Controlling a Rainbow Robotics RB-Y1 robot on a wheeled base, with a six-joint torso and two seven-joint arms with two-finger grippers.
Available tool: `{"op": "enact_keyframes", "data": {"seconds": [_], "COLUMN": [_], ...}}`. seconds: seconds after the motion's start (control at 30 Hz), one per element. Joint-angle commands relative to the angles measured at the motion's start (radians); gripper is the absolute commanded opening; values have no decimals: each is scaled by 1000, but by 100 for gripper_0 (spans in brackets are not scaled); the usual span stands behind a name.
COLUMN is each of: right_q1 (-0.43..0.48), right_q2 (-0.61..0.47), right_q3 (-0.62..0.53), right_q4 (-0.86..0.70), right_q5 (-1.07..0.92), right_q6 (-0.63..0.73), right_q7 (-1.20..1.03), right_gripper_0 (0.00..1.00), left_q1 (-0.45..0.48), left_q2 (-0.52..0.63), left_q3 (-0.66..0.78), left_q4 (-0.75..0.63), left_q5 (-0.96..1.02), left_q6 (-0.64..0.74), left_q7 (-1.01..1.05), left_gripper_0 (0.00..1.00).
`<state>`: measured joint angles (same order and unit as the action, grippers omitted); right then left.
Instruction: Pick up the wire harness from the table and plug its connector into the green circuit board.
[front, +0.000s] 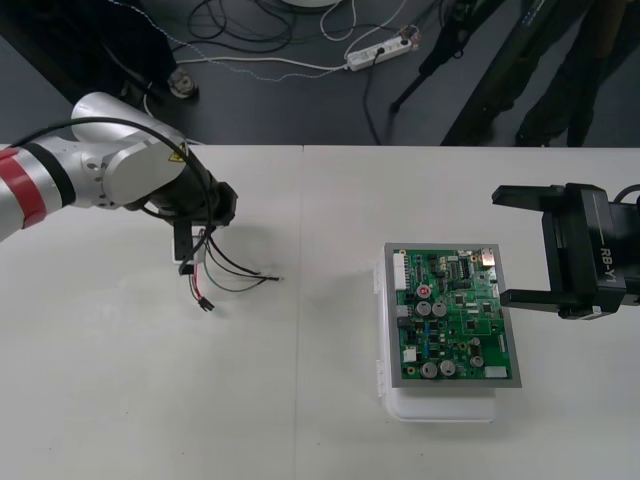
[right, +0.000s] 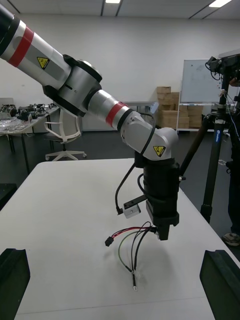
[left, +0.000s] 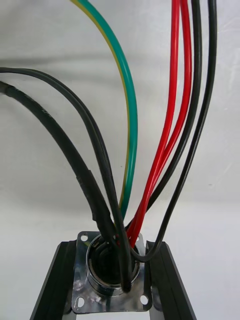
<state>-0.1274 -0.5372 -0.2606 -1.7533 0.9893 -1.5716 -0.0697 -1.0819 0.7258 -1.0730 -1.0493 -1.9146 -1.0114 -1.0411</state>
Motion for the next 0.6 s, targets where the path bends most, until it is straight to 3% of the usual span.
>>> {"op": "enact_keyframes", "data": {"seconds": [0.03, 0.6], "right_q1": [-11, -15], "right_q2": [-27, -35], "right_q3": [9, 9], "right_q4": [-31, -31], "right_q5": [3, 5], "right_q6": [1, 1], "right_q7": [45, 47], "right_gripper_0": [100, 100], "left_q1": [8, 8], "left_q2": [75, 233], "left_q3": [76, 177], "left_q4": [-55, -146], "left_q5": [40, 348], "left_q6": [-118, -268], "left_q7": [0, 46], "left_gripper_0": [0, 0]}}
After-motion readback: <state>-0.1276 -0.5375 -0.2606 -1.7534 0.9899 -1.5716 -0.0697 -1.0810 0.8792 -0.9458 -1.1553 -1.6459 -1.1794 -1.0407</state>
